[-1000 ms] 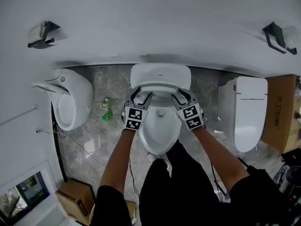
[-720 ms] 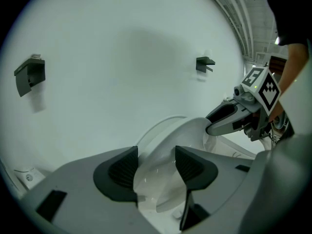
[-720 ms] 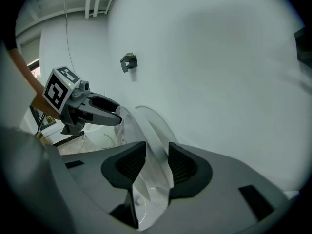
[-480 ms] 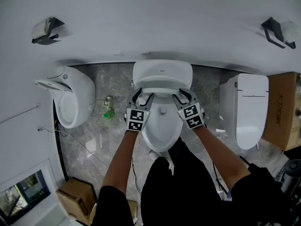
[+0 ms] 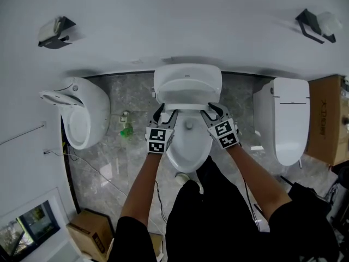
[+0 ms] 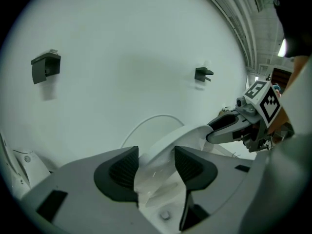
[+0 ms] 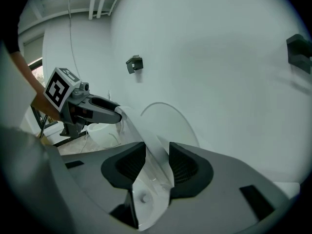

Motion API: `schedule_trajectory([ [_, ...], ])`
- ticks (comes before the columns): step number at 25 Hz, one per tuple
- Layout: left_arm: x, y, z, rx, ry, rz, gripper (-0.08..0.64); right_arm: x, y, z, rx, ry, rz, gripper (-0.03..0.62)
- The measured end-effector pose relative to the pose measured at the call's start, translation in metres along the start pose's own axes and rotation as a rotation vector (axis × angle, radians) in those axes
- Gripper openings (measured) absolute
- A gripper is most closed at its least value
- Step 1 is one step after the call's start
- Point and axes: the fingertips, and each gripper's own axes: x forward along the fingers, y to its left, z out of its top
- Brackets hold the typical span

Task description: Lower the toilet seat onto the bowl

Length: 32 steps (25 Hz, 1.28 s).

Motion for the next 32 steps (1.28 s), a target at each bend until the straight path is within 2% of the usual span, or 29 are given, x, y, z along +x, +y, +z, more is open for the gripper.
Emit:
schedule_trajectory([
  [14, -0.059, -0.029, -0.046, 0.009, 0.019, -0.057, 0.227, -0.038, 0.059, -0.037, -0.033, 0.011, -0.02, 0.156],
  [22, -0.087, -0.053, -0.075, 0.011, 0.01, -0.068, 0.233, -0.056, 0.09, -0.07, -0.122, 0.014, -0.018, 0.158],
  [32, -0.114, -0.073, -0.112, 0.041, 0.022, -0.09, 0.239, -0.071, 0.121, -0.104, -0.173, 0.058, -0.025, 0.166],
])
